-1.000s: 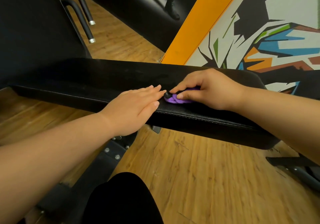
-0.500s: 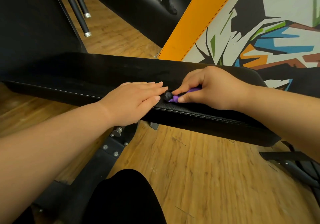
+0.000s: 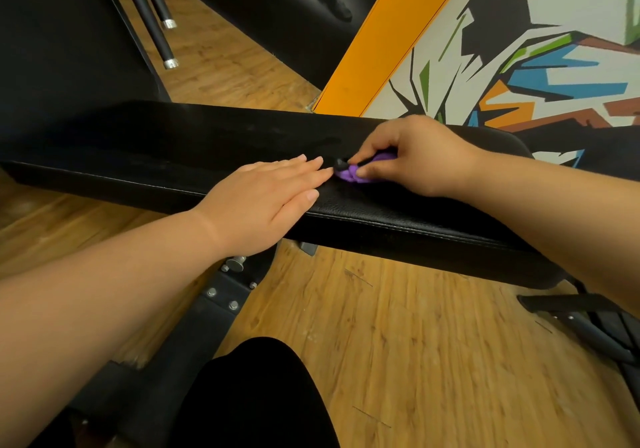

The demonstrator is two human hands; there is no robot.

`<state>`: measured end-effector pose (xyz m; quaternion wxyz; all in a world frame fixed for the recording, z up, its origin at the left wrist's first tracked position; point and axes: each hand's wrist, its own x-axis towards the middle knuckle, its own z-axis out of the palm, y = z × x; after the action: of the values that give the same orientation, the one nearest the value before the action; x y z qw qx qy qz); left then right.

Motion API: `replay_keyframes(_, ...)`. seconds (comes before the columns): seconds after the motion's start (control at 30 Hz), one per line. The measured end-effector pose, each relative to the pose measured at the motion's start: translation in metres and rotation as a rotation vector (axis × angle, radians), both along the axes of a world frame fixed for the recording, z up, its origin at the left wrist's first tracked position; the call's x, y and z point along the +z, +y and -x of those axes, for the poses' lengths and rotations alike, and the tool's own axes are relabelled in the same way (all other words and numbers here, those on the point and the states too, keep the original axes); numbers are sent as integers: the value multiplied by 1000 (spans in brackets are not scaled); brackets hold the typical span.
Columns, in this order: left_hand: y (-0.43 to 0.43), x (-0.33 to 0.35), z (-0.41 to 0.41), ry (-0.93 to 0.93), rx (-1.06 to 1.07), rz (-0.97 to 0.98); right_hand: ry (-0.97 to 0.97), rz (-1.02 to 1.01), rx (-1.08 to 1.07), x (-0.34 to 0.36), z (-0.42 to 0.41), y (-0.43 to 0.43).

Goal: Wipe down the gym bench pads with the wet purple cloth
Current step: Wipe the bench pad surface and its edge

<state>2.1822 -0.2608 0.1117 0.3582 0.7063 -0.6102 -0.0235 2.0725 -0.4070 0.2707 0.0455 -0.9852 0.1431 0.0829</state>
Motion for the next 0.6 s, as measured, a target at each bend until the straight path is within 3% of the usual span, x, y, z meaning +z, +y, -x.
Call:
replay_keyframes(0.27,2,-1,-16,-8,-31,-34,49,-145,114,-1,9,17)
replay_keyframes(0.43,1,-7,-19,-55,-28,-9,5,-10,36,-6,-10,-2)
replay_keyframes(0.6,-2,-10,-21,-48,-19,-14,58,-180,137,-2,9,16)
